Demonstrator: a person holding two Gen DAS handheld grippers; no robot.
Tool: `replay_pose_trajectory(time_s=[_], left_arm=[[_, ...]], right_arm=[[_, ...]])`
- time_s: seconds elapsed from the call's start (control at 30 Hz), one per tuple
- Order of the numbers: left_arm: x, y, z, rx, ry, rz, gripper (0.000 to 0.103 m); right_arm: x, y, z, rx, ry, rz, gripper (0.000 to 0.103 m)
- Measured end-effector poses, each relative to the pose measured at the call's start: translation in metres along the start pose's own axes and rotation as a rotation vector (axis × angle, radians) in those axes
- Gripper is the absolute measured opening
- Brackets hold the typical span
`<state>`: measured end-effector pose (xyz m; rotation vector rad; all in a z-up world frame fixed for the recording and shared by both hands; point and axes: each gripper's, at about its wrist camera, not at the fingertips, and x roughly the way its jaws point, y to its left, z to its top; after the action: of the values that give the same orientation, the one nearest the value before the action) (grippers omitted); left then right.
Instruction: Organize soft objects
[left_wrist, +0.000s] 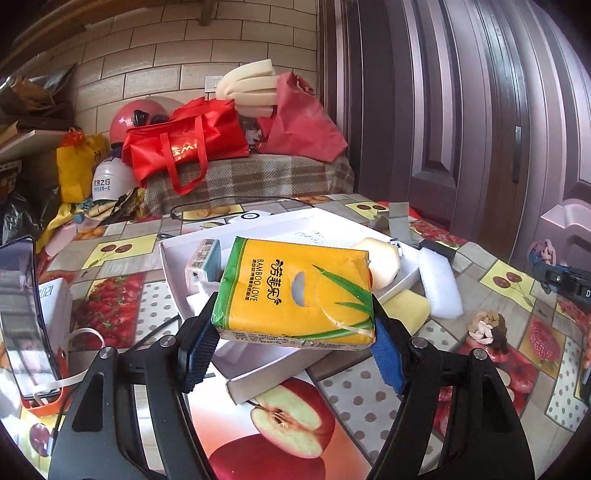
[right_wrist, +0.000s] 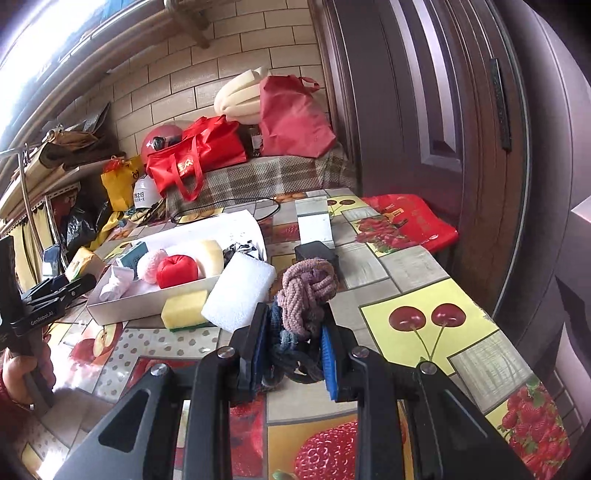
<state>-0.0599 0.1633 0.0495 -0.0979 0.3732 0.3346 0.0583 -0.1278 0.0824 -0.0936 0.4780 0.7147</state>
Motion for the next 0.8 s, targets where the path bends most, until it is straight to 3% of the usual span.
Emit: replay_pose_trajectory(time_s=[0.3, 0.8], left_arm=[[0.005, 0.008, 0.003, 0.003, -0.011, 0.054, 0.074], [0.039, 0.053, 0.014, -0.116, 0.025, 0.143, 0.074]], right_arm=[[0.023, 0.047, 0.001, -0.107, 0.023, 0.071, 0.025], [0.081, 0.136, 0.009, -0.217, 0.058, 0.178, 0.025]])
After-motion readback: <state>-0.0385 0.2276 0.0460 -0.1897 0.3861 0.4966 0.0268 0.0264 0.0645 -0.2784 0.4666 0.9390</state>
